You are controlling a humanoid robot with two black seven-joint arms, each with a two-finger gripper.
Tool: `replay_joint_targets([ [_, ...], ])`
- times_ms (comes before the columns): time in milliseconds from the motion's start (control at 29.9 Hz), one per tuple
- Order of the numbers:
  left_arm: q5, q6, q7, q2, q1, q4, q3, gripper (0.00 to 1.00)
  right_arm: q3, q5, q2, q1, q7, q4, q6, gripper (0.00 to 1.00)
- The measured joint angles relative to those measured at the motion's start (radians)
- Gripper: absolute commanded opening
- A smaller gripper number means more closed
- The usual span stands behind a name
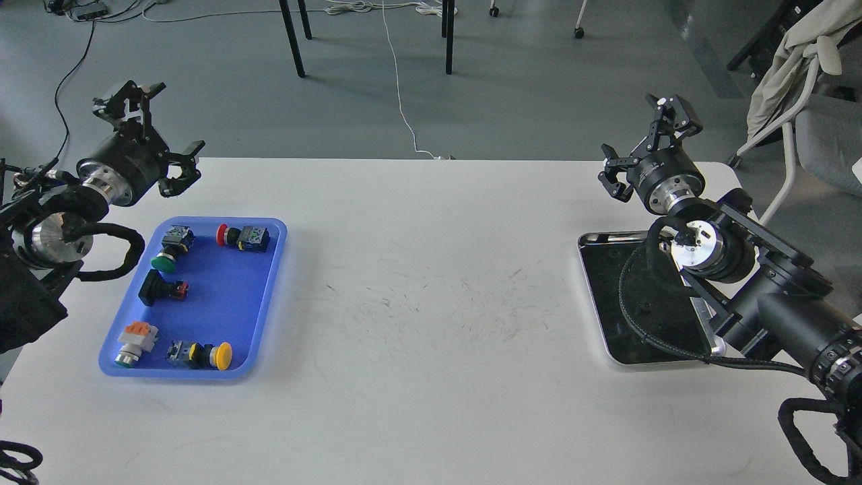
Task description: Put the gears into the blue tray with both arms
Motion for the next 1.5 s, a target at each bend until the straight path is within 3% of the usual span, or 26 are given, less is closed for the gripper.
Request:
replay_joint_targets([
  [1504, 0.034, 0.0, 0.004, -0.007, -0.006, 0.022, 0.0, 1.0, 0.001, 0.0, 0.001, -0.007, 0.006, 0.0, -0.008, 0.99],
])
